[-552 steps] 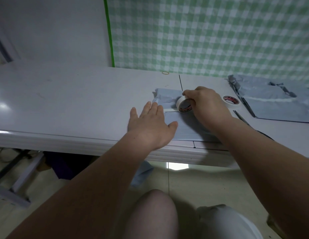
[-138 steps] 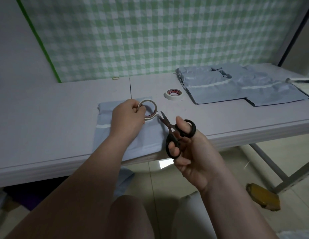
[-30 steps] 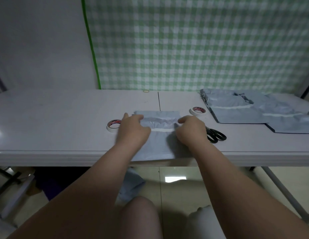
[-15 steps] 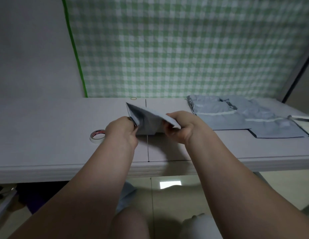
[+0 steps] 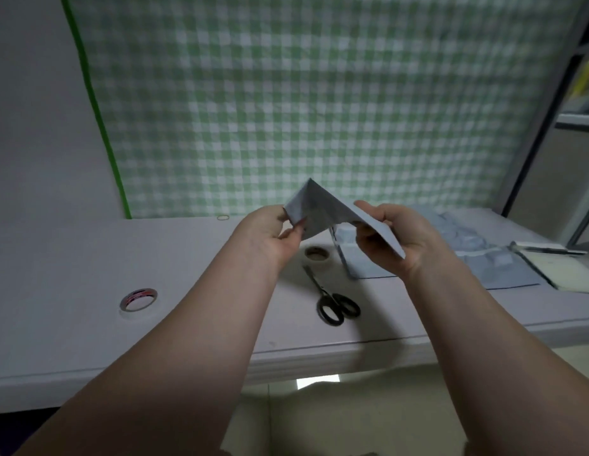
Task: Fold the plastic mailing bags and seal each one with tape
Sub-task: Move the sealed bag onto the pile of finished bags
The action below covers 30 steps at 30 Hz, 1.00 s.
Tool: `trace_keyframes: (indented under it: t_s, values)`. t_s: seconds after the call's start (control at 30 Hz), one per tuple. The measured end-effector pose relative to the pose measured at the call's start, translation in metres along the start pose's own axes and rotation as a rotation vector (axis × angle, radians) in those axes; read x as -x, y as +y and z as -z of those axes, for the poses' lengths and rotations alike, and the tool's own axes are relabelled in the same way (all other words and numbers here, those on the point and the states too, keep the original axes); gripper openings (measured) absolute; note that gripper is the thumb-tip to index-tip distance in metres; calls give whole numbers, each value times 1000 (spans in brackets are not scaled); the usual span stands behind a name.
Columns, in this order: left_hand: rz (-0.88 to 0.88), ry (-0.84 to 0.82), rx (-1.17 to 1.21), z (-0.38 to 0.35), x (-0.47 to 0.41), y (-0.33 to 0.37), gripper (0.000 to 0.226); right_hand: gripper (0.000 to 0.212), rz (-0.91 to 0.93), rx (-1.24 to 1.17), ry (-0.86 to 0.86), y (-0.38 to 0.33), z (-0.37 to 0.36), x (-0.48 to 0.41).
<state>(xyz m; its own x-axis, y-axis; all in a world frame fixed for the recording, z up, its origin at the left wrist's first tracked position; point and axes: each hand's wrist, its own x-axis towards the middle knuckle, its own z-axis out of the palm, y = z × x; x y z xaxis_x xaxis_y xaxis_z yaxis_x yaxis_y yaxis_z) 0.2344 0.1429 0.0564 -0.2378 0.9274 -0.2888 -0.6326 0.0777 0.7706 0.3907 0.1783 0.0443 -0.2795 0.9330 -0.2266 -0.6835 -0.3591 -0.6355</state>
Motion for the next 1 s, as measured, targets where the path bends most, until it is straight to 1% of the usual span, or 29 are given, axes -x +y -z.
trace_keyframes:
  t_s: [0.07,0.13,0.2,0.27,0.3,0.4,0.43,0.5,0.53,0.57,0.63,0.7,0.77,0.83,0.87,0.9,0.93,1.0]
  values:
    - [50,-29,-108,-16,-12,-13,25,47,12,35,49,-20,23,-7]
    - [96,-71,-167,-33,-30,-31,24,51,26,97,92,-36,42,-15]
    - [126,-73,-127,-47,-48,-47,21,52,33,127,113,-45,59,-26]
    - [148,-84,-37,-59,-62,-58,14,54,18,194,124,-54,73,-39]
    - [141,-93,-45,-63,-71,-63,20,55,8,235,128,-57,78,-45]
    - [64,-119,-196,-70,-96,-72,36,55,-9,319,123,-58,90,-68]
    - [36,-136,-234,-71,-99,-74,36,54,-13,332,127,-57,93,-74]
    - [-20,-156,-320,-69,-102,-79,29,54,-31,375,141,-57,99,-84]
    - [-61,-156,-415,-66,-101,-81,30,54,-48,451,153,-58,103,-87]
    - [-101,-168,-546,-62,-102,-84,33,54,-67,583,171,-61,107,-88]
    - [-143,-240,-834,-55,-100,-90,39,53,-75,960,238,-69,115,-88]
    - [-153,-332,-1089,-50,-93,-95,44,47,5,1270,338,-75,116,-82]
    - [-238,-380,-1329,-47,-85,-99,43,43,92,1444,398,-77,112,-73]
    - [-354,-419,-1575,-48,-78,-101,33,40,112,1628,425,-74,107,-67]
    - [-391,-430,-1674,-49,-75,-102,25,38,87,1758,440,-72,106,-66]
    - [-416,-427,-1744,-50,-73,-102,22,37,48,1893,450,-69,106,-65]
    - [-429,-417,-1789,-51,-71,-103,24,36,32,2007,474,-67,106,-64]
    - [-455,-408,-1826,-53,-70,-106,27,29,57,2087,563,-64,110,-65]
